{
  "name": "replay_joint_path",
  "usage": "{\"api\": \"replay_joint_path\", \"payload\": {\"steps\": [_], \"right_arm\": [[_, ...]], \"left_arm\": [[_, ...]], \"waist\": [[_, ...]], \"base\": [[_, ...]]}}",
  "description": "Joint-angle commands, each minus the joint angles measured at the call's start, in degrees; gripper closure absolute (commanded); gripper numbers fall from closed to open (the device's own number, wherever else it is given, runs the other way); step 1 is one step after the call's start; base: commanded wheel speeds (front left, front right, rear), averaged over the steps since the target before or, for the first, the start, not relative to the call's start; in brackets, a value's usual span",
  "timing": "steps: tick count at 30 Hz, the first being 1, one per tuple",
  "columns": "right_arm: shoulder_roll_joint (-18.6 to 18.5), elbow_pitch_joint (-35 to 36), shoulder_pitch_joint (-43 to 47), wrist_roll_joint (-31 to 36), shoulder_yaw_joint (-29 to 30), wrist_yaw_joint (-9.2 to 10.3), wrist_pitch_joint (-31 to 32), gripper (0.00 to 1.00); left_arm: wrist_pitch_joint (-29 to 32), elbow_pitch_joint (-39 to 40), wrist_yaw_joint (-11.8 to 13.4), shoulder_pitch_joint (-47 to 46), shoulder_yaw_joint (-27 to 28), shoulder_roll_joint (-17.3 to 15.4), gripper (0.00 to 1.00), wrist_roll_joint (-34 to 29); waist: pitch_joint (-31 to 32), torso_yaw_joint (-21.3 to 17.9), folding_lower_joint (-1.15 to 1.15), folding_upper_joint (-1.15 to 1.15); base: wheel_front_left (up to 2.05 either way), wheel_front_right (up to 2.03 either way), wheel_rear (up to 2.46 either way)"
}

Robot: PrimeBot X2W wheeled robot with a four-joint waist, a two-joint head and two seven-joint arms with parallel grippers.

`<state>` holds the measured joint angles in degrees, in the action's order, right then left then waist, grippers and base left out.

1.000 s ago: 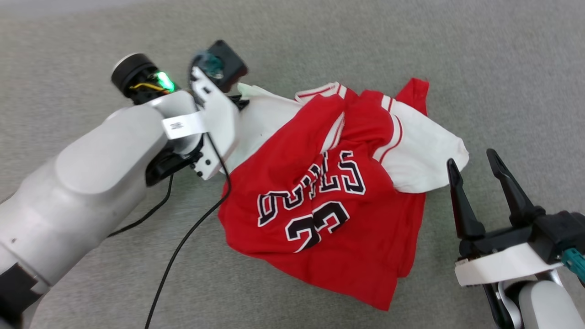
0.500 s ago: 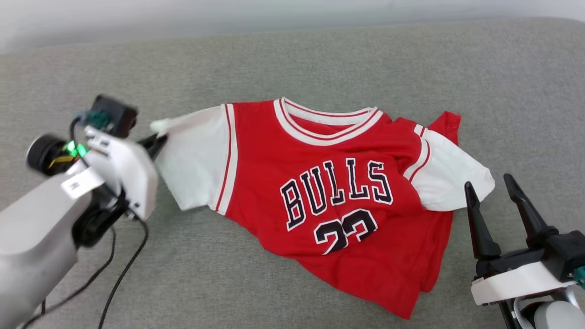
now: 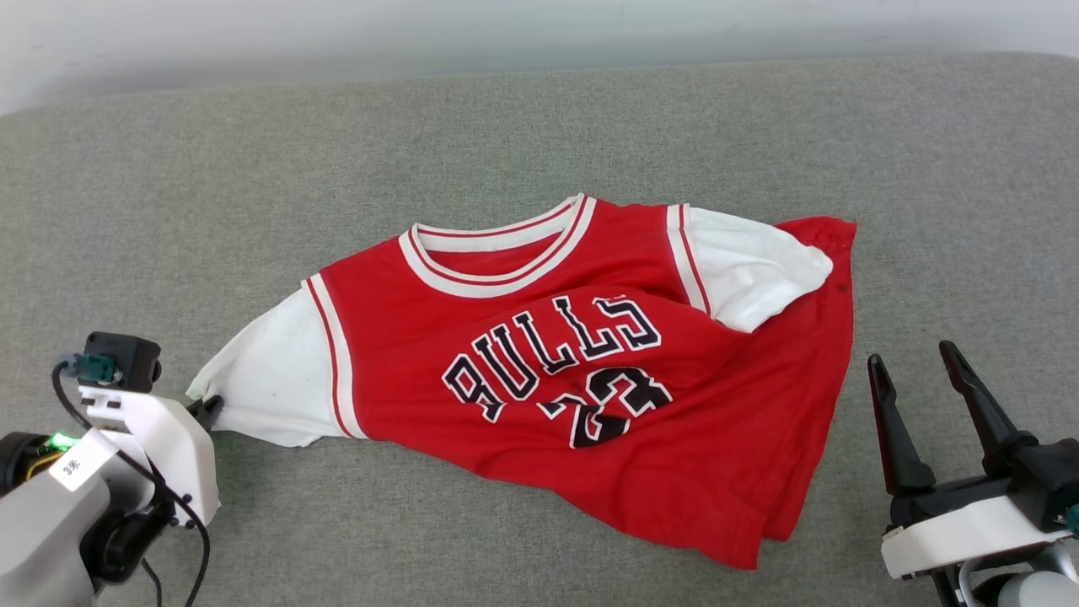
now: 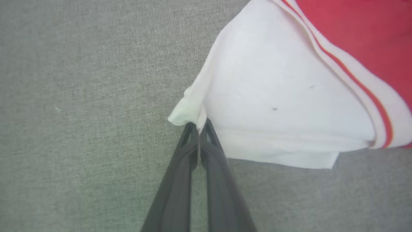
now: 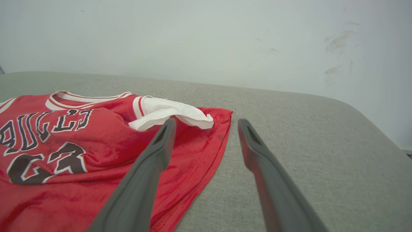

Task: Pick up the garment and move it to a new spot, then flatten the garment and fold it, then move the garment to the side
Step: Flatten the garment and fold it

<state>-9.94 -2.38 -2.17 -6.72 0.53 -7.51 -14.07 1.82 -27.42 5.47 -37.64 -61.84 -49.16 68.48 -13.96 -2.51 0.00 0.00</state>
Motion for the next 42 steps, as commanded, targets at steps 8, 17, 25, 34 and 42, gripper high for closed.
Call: {"api": "replay_joint_path", "payload": {"steps": [8,17,25,34,42], "right_arm": [[-1.33,0.54,-0.27,-0.13,0.58,0.05,1.24,0.00],[-9.44,4.31,-5.50,-2.13,1.14,0.05,6.05,0.00],[-20.61,7.25,-12.22,-8.81,-4.96,0.04,18.66,0.00],[-32.36,3.79,-17.20,-22.28,-18.05,0.05,38.46,0.00],[-35.50,-1.01,-21.39,-31.06,-26.49,0.05,51.55,0.00]], "left_arm": [[-4.35,-4.61,-0.18,1.85,0.35,4.51,0.00,-0.12],[-16.56,-0.45,7.78,3.37,4.13,7.57,0.00,-5.77],[-17.00,12.73,16.83,12.96,19.33,10.80,0.00,-18.96],[-17.01,22.30,18.82,25.45,34.28,18.36,0.00,-34.30],[-17.02,28.30,15.35,31.92,45.09,26.86,0.00,-46.12]], "waist": [[1.21,0.32,0.00,0.00],[5.16,2.25,0.00,0.00],[6.73,4.84,0.00,0.00],[6.04,7.51,0.00,0.00],[3.33,9.78,0.00,0.00]], "base": [[0.00,0.00,0.00],[0.00,0.00,0.00],[0.00,0.00,0.00],[0.00,0.00,0.00],[0.00,0.00,0.00]]}}
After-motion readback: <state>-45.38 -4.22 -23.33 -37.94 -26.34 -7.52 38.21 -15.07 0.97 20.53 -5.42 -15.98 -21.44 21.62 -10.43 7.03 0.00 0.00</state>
